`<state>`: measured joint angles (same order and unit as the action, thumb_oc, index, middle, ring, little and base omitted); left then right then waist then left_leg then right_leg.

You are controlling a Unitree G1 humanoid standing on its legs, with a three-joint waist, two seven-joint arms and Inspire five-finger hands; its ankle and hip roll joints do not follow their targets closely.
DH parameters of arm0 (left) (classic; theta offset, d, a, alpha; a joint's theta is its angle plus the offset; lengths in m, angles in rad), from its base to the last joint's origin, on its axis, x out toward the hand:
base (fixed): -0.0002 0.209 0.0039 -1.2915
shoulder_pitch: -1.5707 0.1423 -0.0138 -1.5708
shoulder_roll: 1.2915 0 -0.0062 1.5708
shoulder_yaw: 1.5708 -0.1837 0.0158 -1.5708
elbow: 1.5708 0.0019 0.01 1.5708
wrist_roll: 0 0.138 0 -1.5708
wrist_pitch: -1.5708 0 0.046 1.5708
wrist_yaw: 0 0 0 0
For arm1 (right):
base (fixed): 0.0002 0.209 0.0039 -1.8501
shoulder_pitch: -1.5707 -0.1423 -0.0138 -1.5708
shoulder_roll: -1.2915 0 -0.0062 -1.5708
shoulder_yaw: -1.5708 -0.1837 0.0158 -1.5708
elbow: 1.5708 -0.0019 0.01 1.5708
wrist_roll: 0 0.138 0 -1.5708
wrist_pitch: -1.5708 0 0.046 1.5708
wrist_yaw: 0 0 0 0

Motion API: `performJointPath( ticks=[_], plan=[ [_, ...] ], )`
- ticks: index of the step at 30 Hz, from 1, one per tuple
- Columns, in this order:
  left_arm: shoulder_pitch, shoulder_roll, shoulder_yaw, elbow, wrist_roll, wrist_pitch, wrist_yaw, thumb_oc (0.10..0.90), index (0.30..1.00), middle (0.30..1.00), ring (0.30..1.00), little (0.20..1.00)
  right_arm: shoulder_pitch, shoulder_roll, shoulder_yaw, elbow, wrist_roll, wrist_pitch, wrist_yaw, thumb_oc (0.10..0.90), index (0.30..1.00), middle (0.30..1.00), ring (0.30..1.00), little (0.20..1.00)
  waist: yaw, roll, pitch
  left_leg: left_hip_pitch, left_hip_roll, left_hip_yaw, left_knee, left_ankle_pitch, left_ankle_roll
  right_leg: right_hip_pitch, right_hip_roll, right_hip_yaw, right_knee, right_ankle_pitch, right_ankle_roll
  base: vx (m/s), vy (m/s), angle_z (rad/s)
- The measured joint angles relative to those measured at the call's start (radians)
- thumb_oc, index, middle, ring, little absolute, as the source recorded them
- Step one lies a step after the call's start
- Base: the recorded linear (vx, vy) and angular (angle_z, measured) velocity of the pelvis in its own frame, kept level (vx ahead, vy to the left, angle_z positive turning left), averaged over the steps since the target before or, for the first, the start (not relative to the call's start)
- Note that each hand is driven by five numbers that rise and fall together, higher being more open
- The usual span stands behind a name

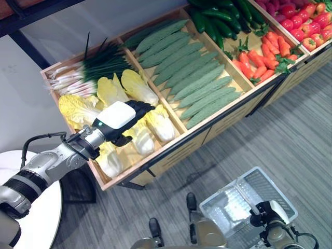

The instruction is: Get the vegetables into the basket

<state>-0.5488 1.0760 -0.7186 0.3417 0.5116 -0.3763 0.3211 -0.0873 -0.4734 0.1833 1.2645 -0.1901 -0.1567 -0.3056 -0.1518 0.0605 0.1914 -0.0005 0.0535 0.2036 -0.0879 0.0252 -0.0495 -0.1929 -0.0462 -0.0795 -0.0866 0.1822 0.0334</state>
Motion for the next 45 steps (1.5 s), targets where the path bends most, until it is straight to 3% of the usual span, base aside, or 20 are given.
performJointPath(
  ticks=[24, 27, 28, 29, 30, 31, 45],
  plan=[
    [-0.007, -0.046, -0.093, 0.114, 0.098, 0.029, -0.02, 0.9, 1.0, 1.0, 1.0, 1.0, -0.009, -0.001, -0.001, -0.015, 0.0, 0.001, -0.002, 0.4, 0.3, 0.3, 0.3, 0.3, -0.004, -0.001, -0.003, -0.004, -0.003, 0.031, 0.0, -0.002, 0.003, -0.016, 0.003, 0.028, 0.0, 0.01, 0.002, 0.01, 0.003, -0.03],
    [-0.013, -0.101, -0.095, 0.175, 0.12, 0.039, -0.019, 0.9, 1.0, 1.0, 1.0, 1.0, -0.01, -0.001, 0.0, -0.014, 0.0, 0.001, -0.002, 0.4, 0.3, 0.3, 0.3, 0.3, -0.004, -0.004, -0.013, -0.002, -0.004, 0.035, 0.0, -0.003, 0.003, -0.016, 0.003, 0.032, 0.0, 0.01, 0.002, 0.0, -0.001, -0.02],
    [-0.013, -0.108, -0.095, 0.181, 0.123, 0.043, -0.019, 0.871, 0.959, 0.959, 0.959, 0.959, -0.01, -0.001, -0.001, -0.014, 0.0, 0.001, -0.002, 0.4, 0.3, 0.3, 0.3, 0.3, -0.004, -0.006, -0.015, -0.002, -0.004, 0.036, 0.0, -0.003, 0.003, -0.016, 0.003, 0.033, 0.0, 0.01, 0.002, 0.0, 0.0, 0.0],
    [-0.026, -0.129, -0.111, 0.212, 0.151, 0.046, -0.008, 0.625, 0.616, 0.616, 0.616, 0.616, -0.009, -0.001, -0.001, -0.01, 0.0, 0.001, -0.005, 0.4, 0.3, 0.3, 0.3, 0.3, -0.004, -0.008, -0.02, -0.002, -0.004, 0.037, 0.0, -0.003, 0.003, -0.017, 0.003, 0.034, 0.0, 0.01, 0.002, 0.0, 0.0, 0.0],
    [-0.036, -0.149, -0.122, 0.242, 0.174, 0.052, 0.0, 0.427, 0.338, 0.338, 0.338, 0.338, -0.012, 0.0, 0.0, -0.005, 0.0, 0.0, -0.005, 0.4, 0.3, 0.3, 0.3, 0.3, -0.004, -0.009, -0.024, -0.002, -0.004, 0.038, 0.0, -0.003, 0.003, -0.017, 0.003, 0.035, 0.0, 0.01, 0.002, 0.0, 0.0, 0.0],
    [-0.043, -0.159, -0.127, 0.255, 0.193, 0.064, 0.002, 0.4, 0.3, 0.3, 0.3, 0.3, -0.014, 0.0, 0.0, -0.005, 0.0, 0.0, -0.005, 0.4, 0.3, 0.3, 0.3, 0.3, -0.005, -0.01, -0.025, -0.001, -0.005, 0.039, 0.0, -0.003, 0.003, -0.017, 0.003, 0.036, 0.0, 0.011, 0.003, 0.0, 0.003, -0.04],
    [-0.065, -0.233, -0.131, 0.359, 0.305, 0.122, 0.072, 0.4, 0.3, 0.3, 0.3, 0.3, -0.016, 0.0, 0.001, 0.007, 0.0, 0.004, -0.011, 0.4, 0.3, 0.3, 0.3, 0.3, -0.015, -0.013, -0.046, 0.003, -0.007, 0.051, 0.0, -0.005, 0.006, -0.019, 0.003, 0.05, 0.0, 0.014, 0.006, 0.0, 0.004, -0.02]
  ],
)
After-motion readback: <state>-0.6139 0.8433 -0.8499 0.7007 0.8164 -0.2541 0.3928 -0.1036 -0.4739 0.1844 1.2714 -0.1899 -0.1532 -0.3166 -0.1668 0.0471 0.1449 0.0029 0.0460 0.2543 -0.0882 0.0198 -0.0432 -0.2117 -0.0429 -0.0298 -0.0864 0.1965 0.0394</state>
